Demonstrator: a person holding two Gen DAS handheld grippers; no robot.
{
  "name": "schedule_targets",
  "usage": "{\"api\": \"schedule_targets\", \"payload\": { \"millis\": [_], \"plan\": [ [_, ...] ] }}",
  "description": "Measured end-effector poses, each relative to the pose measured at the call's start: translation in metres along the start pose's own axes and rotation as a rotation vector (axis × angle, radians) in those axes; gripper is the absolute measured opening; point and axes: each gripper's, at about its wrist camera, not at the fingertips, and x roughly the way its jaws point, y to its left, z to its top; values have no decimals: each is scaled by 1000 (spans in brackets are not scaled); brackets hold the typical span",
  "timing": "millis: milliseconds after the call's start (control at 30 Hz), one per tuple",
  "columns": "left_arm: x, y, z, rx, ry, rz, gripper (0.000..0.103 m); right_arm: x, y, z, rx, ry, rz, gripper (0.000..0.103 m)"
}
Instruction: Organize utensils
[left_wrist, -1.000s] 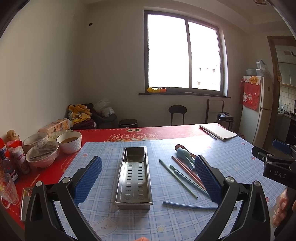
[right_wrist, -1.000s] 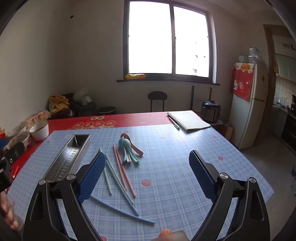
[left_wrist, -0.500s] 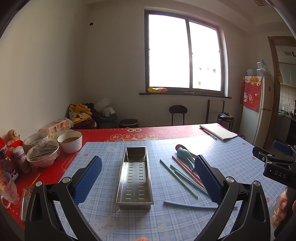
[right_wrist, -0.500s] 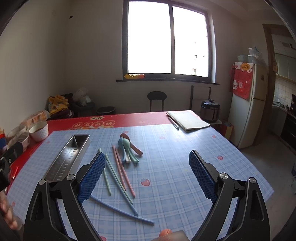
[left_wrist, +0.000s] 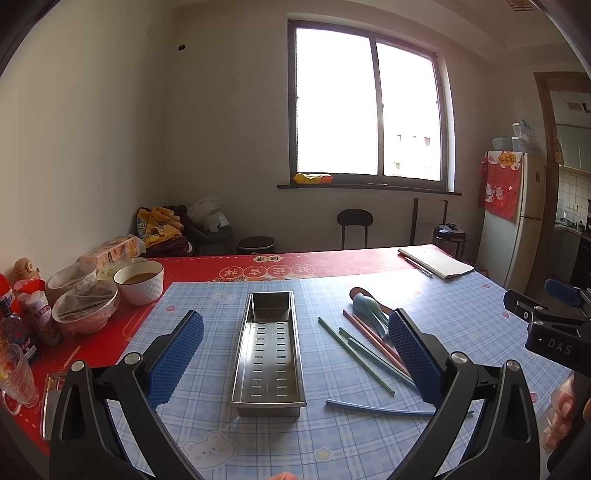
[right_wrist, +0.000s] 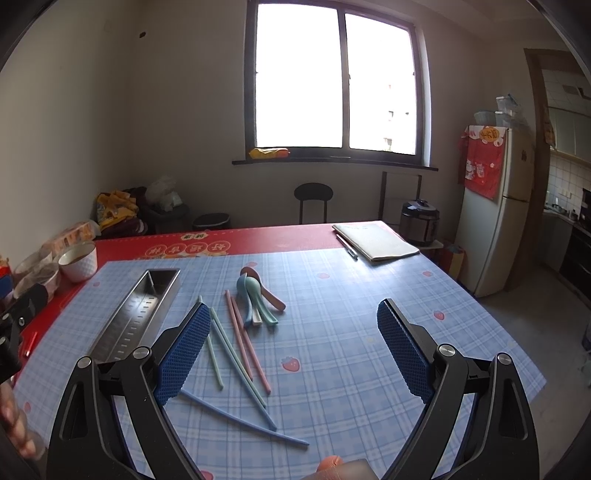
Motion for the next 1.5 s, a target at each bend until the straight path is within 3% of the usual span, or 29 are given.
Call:
{"api": "schedule_targets", "payload": {
  "millis": [567, 767, 1067, 1300, 1400, 1500],
  "plan": [
    [2, -1, 0, -1, 7, -1, 98, -1, 1, 1, -1, 4, 4, 89],
    [9, -3, -6, -9, 44, -8, 98, 7, -1, -3, 0, 21, 29, 89],
    [56, -10, -38, -75, 258, -118, 95, 52, -18, -25, 16, 137, 101, 89],
    [88, -25, -65, -124, 427, -195, 66, 89, -29, -52, 28, 237, 170, 88],
    [99, -33, -75, -137, 481, -228, 57, 100, -31, -61, 17, 266, 197, 88],
    [111, -38, -85, -180, 545, -266, 56, 110, -35, -68, 17, 288, 215, 88]
  ]
}}
